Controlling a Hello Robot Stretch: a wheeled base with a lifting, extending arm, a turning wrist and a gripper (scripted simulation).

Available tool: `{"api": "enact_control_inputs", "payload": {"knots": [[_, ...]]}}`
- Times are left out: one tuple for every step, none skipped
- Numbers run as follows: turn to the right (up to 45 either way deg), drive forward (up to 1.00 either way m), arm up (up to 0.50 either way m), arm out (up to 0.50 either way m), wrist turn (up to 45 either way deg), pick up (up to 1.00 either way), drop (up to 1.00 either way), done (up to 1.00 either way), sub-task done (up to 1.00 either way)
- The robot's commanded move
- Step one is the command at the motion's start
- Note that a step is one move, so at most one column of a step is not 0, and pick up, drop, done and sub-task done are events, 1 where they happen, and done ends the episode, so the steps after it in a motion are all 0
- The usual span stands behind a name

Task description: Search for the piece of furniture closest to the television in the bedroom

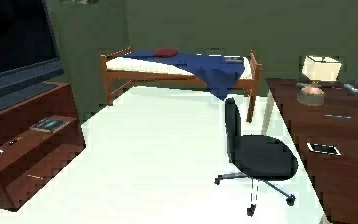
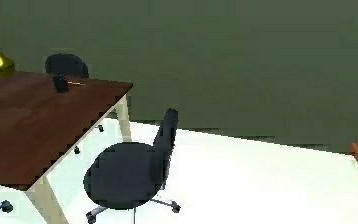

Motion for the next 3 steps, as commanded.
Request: {"api": "enact_control_inputs", "payload": {"knots": [[0.0, 0.05, 0.00, 0.00, 0.0, 0.00, 0.00, 0.00, 0.00], [-21.0, 0.00, 0.00, 0.00, 0.0, 0.00, 0.00, 0.00, 0.00], [0.0, 1.00, 0.00, 0.00, 0.0, 0.00, 0.00, 0.00, 0.00]]}}
